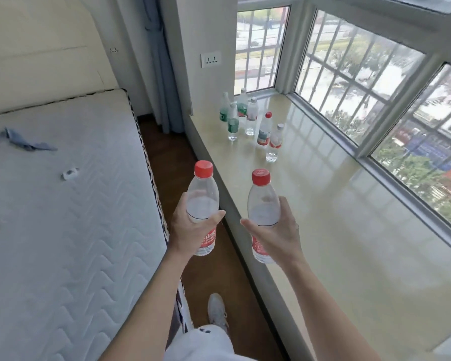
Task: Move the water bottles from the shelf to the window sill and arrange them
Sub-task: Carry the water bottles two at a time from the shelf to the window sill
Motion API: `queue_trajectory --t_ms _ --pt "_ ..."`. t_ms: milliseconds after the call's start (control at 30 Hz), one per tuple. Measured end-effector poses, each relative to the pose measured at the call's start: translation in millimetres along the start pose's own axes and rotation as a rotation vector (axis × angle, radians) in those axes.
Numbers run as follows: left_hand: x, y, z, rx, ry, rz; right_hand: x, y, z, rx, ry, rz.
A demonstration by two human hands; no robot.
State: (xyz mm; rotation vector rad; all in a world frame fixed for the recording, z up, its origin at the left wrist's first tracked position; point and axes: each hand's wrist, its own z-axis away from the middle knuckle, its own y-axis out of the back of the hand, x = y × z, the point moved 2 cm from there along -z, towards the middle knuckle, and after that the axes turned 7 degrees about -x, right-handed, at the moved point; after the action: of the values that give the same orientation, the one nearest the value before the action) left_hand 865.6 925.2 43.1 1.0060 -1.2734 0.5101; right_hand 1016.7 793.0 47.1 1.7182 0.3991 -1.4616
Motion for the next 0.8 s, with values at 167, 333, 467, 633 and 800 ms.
queue_trajectory --t_ms 167,333,467,633,800 --pt "2.0 27.5 -96.0 -0.041 -0.013 0.024 -33.8 -35.6 -94.8 0.001 0.005 -0.031" --pt "-1.7 50.6 -159.9 -0.033 -0.023 0.04 -53.7 -69.7 -158.6 -0.034 0.03 -0.039" --pt "-13.1 66.9 -204.9 0.014 -0.001 0.031 -57.6 -93.6 -199.6 -0.065 0.021 -0.047" --pt "-24.3 79.6 -258.7 0.047 0.029 0.033 -61.2 -117.6 -256.2 -0.081 0.024 -0.045" --pt "-33.1 86.1 -326.1 0.062 0.051 0.044 -62.8 -136.7 -326.4 -0.098 0.042 -0.052"
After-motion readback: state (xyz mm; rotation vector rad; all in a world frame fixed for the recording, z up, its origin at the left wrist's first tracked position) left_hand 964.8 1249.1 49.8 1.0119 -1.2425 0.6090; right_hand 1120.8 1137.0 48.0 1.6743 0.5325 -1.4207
